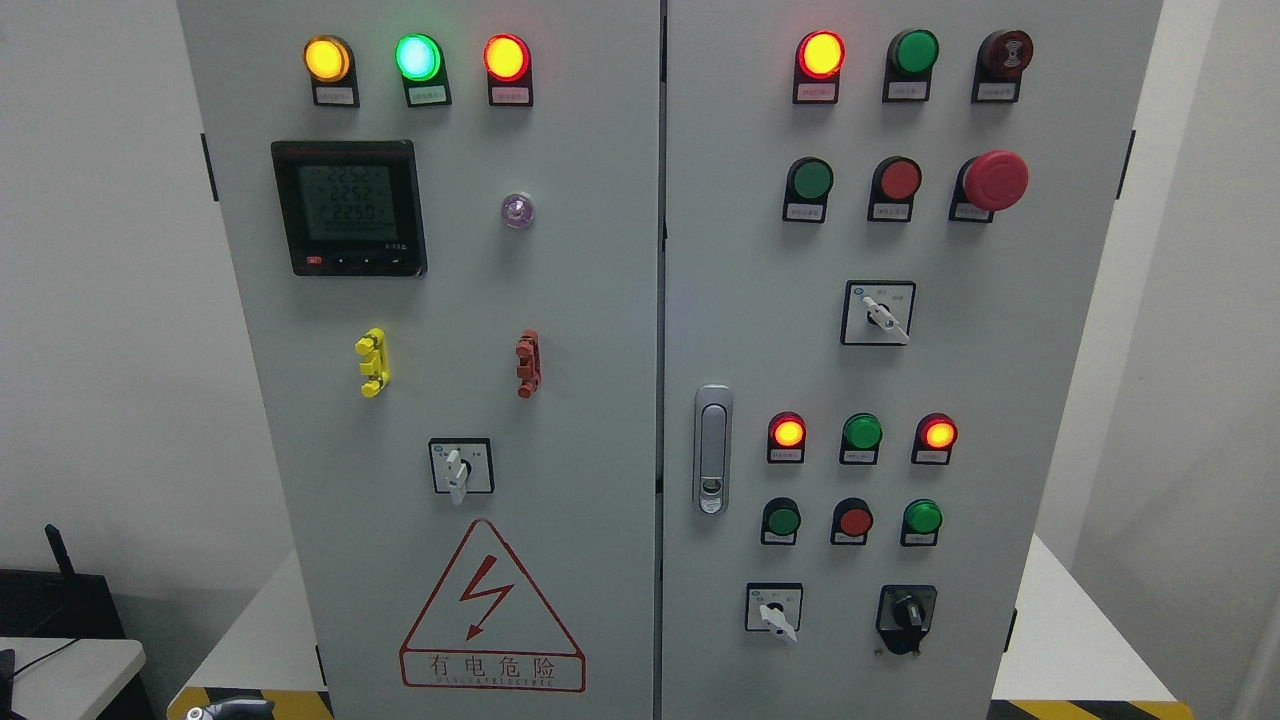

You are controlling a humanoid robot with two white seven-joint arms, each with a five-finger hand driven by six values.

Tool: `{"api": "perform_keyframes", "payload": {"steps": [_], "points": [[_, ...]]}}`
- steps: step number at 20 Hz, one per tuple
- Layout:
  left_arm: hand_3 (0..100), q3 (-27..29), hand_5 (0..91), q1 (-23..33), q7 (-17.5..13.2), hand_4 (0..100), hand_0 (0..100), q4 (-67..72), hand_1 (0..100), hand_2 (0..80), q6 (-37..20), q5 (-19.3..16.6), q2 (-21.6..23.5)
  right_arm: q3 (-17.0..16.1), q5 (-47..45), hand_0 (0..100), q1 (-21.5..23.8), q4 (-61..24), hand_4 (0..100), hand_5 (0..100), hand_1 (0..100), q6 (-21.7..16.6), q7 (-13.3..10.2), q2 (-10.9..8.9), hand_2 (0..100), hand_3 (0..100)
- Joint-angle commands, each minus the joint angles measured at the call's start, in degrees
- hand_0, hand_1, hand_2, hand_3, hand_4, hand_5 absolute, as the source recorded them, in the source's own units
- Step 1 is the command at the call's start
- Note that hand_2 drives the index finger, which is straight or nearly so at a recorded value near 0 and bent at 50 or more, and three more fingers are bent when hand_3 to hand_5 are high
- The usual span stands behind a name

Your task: Turn on light switch 1

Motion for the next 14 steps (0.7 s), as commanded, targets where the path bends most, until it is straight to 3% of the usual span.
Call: {"api": "perform_keyframes", "payload": {"steps": [1, 5, 10, 14], "points": [[72, -11.59, 65.0, -3.35, 2.01, 80, 23, -0.92, 35, 40.0, 2.52, -5.01, -2.27, 1.32, 0.26, 12, 0.0, 0.0, 0, 0, 39, -0.02, -0.05, 0.07, 0, 0], [73, -13.27, 66.3, -4.49, 5.26, 81, 22, -1.0, 37, 40.9, 5.42, -8.7, -2.45, 1.32, 0.26, 12, -0.01, 0.0, 0, 0, 39, -0.02, -0.05, -0.02, 0, 0], [77, -14.32, 68.3, -6.34, 11.06, 82, 21, -1.0, 40, 42.7, 9.81, -9.59, -2.89, 1.32, 0.26, 12, -0.01, 0.0, 0, 0, 39, -0.02, -0.05, -0.02, 0, 0], [80, -16.25, 69.5, -6.69, 13.17, 83, 21, -1.0, 43, 44.1, 12.37, -9.94, -2.89, 1.32, 0.26, 12, 0.08, 0.0, 0, 0, 39, -0.02, -0.05, -0.02, 0, 0]]}}
